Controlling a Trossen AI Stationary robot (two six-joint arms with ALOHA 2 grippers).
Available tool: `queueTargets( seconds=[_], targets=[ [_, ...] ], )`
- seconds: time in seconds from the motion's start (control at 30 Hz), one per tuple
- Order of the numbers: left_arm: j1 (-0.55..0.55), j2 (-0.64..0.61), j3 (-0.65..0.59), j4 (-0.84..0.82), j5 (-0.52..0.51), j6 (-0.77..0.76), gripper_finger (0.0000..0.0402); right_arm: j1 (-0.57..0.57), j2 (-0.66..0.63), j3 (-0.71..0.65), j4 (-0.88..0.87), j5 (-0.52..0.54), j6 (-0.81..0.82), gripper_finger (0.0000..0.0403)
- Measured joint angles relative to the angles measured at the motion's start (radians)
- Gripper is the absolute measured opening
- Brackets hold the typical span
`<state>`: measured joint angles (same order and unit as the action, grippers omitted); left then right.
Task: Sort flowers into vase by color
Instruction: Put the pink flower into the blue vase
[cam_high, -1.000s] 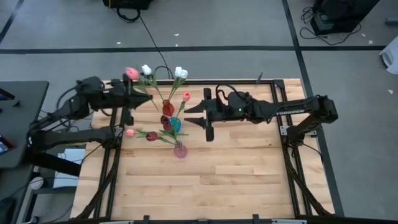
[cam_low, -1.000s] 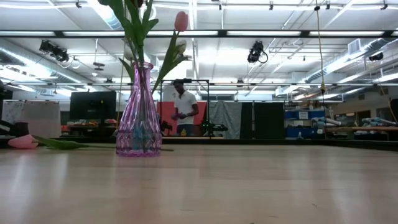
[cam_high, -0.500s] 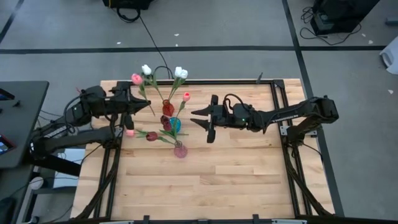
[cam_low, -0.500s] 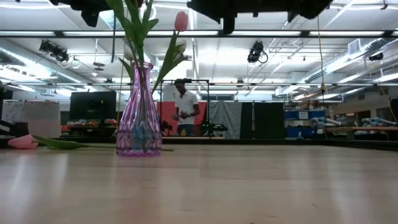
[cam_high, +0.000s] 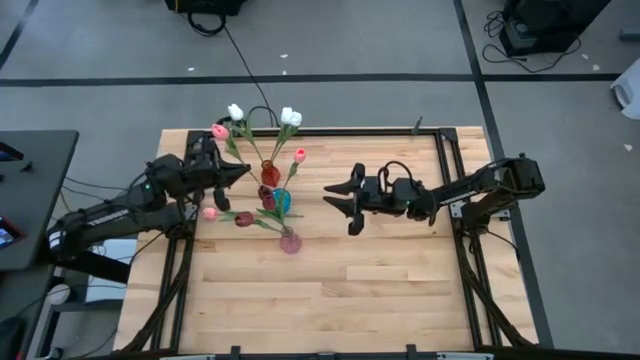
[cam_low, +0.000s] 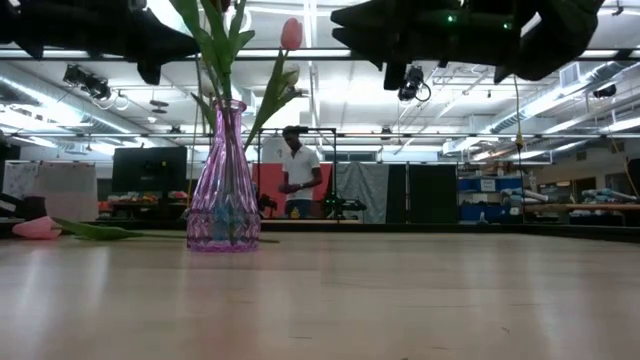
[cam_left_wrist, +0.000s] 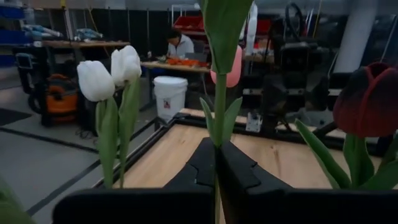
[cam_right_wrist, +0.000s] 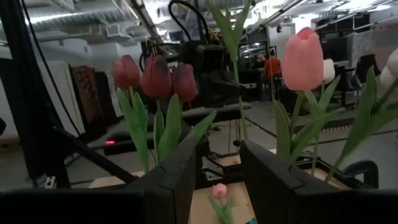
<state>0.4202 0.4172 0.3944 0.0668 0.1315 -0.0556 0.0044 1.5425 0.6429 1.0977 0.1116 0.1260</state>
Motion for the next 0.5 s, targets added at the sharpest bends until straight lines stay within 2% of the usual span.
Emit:
queueTargets(
  seconds=[0.13,0.37,0.5],
  targets=[
    [0.000,0.020,-0.071,0.147,0.019,-0.047,0.0006,0.001,0.000,-0.014,0.014,0.000,0.010,0.0139],
    [-0.005,0.063,-0.136,0.250,0.031,-0.094,0.0006,0.002,0.000,-0.015,0.029,0.000,0.005,0.0139],
    [-0.010,0.099,-0.178,0.368,0.037,-0.121,0.0006,0.002,0.000,-0.015,0.034,0.000,-0.006,0.0139]
  ],
)
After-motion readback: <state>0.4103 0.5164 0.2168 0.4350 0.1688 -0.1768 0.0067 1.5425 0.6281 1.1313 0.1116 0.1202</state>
